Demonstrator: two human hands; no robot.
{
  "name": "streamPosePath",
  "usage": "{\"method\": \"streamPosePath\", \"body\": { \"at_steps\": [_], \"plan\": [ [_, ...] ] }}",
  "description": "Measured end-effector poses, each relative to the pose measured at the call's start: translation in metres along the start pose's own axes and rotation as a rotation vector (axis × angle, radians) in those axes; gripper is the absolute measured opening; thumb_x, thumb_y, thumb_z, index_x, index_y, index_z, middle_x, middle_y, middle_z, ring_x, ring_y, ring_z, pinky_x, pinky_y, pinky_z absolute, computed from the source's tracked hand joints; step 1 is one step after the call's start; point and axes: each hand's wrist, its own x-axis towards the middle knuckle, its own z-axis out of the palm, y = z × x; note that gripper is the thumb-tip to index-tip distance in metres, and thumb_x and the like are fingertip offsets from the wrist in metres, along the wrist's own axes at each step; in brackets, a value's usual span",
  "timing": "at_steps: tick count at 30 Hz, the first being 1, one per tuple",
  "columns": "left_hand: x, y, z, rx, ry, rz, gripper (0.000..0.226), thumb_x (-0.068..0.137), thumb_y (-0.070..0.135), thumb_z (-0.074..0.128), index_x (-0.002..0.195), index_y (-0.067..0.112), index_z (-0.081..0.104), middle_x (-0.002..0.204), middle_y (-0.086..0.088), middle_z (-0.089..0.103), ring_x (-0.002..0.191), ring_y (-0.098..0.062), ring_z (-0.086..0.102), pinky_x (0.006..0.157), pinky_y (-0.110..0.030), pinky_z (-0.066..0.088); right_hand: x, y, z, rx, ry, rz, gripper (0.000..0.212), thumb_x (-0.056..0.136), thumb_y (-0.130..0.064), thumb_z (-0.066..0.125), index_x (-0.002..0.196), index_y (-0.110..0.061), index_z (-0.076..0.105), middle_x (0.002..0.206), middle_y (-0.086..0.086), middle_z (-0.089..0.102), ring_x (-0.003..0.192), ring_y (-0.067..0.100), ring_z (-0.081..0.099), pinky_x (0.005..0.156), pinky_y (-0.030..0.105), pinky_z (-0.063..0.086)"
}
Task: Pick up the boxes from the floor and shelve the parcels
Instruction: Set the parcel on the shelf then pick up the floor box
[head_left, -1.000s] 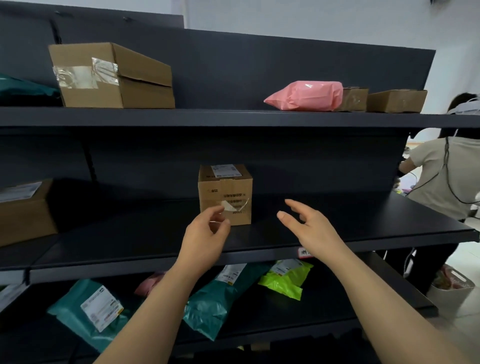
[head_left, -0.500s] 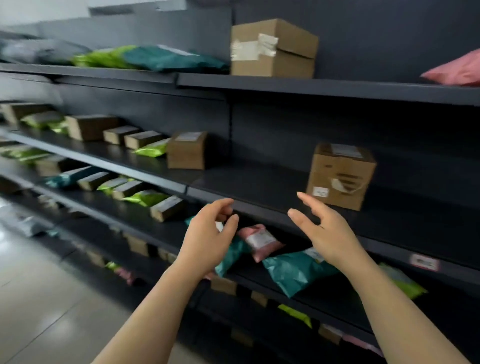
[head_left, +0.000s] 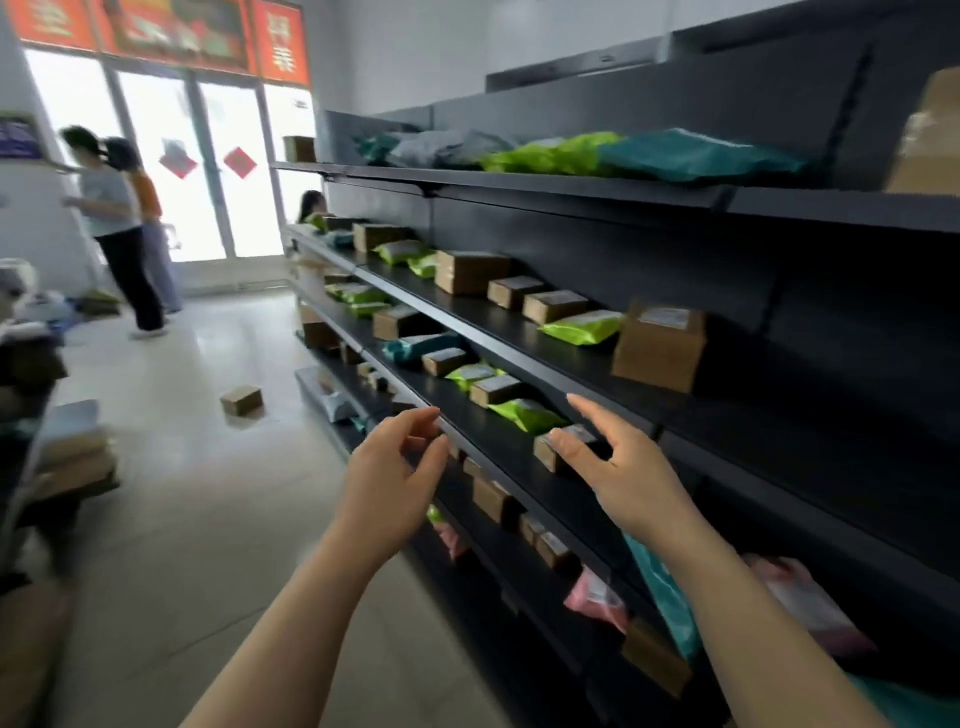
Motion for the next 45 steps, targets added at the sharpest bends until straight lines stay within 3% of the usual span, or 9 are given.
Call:
{"method": "streamPosePath", "body": {
  "at_steps": [6,10,16,20,25,35,41,45],
  "plan": [
    [0.061,-0.074,-0.075,0.032,0.095,-0.088,0.031,0.092,0.027,0.057,0.123,0.025,0.061,0.104,0.012,0.065,0.094,-0.003,0.060,0.072,-0.007,0.039,0.088,-0.048,0.101,0.051,-0.102,-0.060,0.058,0.090,-0.051,0.052,0.144,-0.034,0.039,0.149,-0.011,0.039,0.137,0.008,0.033,0.103,0.024,0.029],
    [0.100,-0.115,-0.118,0.061,0.157,-0.130,0.030,0.092,0.026,0.057,0.122,0.027,0.060,0.106,0.011,0.064,0.097,-0.005,0.059,0.077,-0.012,0.043,0.139,-0.079,0.162,0.069,-0.133,-0.100,0.060,0.088,-0.055,0.052,0.143,-0.036,0.040,0.150,-0.008,0.040,0.138,0.012,0.034,0.109,0.034,0.033],
    [0.144,-0.175,-0.158,0.068,0.231,-0.193,0.028,0.091,0.027,0.058,0.119,0.027,0.061,0.104,0.012,0.064,0.094,0.001,0.059,0.075,-0.013,0.044,0.197,-0.101,0.234,0.068,-0.212,-0.141,0.059,0.090,-0.052,0.051,0.144,-0.032,0.038,0.151,-0.007,0.038,0.139,0.015,0.033,0.107,0.033,0.031],
    [0.166,-0.214,-0.166,0.077,0.260,-0.252,0.030,0.091,0.027,0.058,0.121,0.026,0.061,0.104,0.013,0.064,0.093,0.006,0.058,0.069,-0.007,0.038,0.238,-0.098,0.278,0.056,-0.288,-0.146,0.062,0.089,-0.055,0.051,0.144,-0.031,0.038,0.151,-0.003,0.040,0.139,0.017,0.034,0.112,0.038,0.033],
    [0.209,-0.261,-0.169,0.098,0.305,-0.304,0.031,0.091,0.027,0.058,0.121,0.025,0.061,0.103,0.013,0.065,0.094,0.007,0.058,0.070,-0.007,0.038,0.301,-0.088,0.327,0.057,-0.350,-0.155,0.059,0.091,-0.048,0.052,0.145,-0.027,0.039,0.150,-0.001,0.040,0.137,0.017,0.037,0.103,0.028,0.032],
    [0.363,-0.343,-0.155,0.132,0.435,-0.375,0.033,0.091,0.025,0.058,0.124,0.020,0.061,0.104,0.011,0.064,0.090,0.008,0.056,0.073,-0.012,0.041,0.486,-0.076,0.404,0.060,-0.426,-0.238,0.059,0.091,-0.048,0.054,0.144,-0.025,0.041,0.148,-0.001,0.044,0.134,0.018,0.041,0.105,0.032,0.035],
    [0.438,-0.393,-0.153,0.153,0.479,-0.412,0.032,0.092,0.025,0.058,0.123,0.020,0.061,0.101,0.012,0.064,0.091,0.005,0.058,0.085,-0.027,0.050,0.579,-0.074,0.459,0.059,-0.500,-0.277,0.060,0.091,-0.046,0.055,0.145,-0.023,0.041,0.149,-0.001,0.043,0.136,0.018,0.039,0.104,0.027,0.032],
    [0.488,-0.439,-0.161,0.141,0.509,-0.446,0.032,0.091,0.026,0.059,0.123,0.021,0.061,0.102,0.011,0.065,0.093,0.003,0.060,0.087,-0.030,0.051,0.637,-0.080,0.509,0.065,-0.552,-0.288,0.060,0.091,-0.047,0.055,0.144,-0.024,0.041,0.149,-0.001,0.042,0.138,0.017,0.037,0.104,0.029,0.031]
  ]
}}
